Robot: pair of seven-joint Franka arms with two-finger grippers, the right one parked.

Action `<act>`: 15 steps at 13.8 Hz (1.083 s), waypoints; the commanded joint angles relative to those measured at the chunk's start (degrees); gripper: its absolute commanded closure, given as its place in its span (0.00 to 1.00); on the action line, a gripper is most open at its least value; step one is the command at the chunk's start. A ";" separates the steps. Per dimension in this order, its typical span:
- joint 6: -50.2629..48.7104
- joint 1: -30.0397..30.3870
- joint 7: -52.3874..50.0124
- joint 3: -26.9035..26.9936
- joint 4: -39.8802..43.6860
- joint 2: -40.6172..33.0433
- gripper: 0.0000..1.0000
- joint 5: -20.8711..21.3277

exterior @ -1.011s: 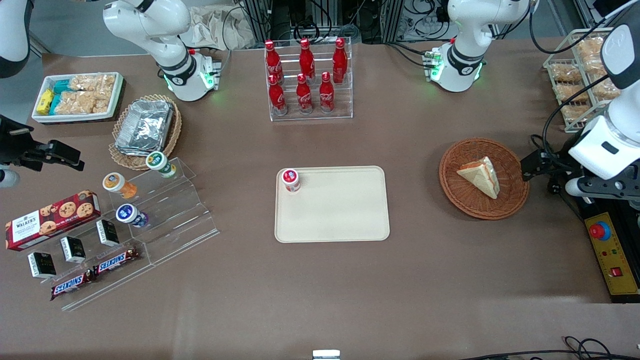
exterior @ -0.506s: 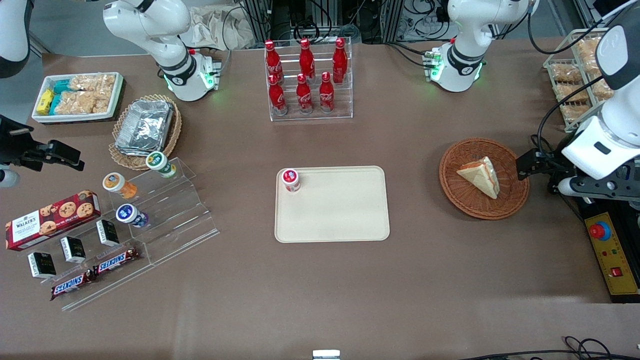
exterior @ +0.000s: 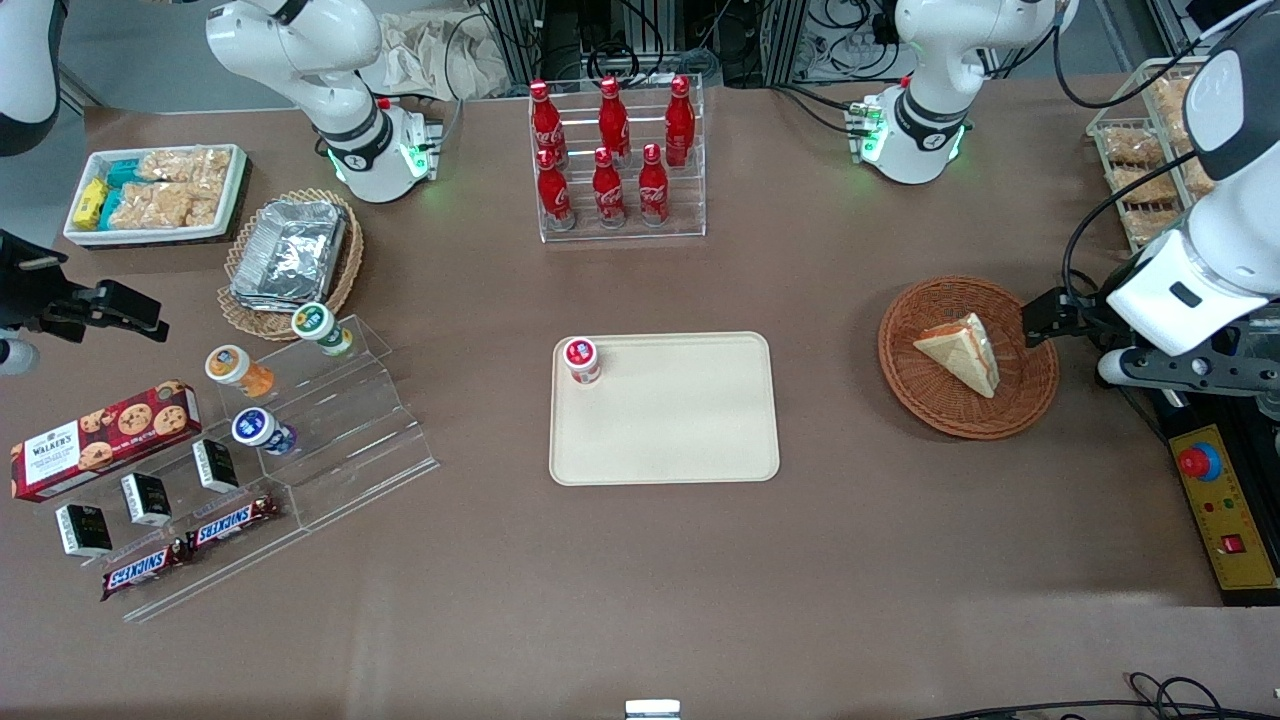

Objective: Place sandwich from basket to tray
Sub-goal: 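Move the left gripper over the wrapped sandwich in the wicker basket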

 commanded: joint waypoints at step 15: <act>15.77 1.40 -12.29 1.03 -26.43 -10.84 0.00 0.52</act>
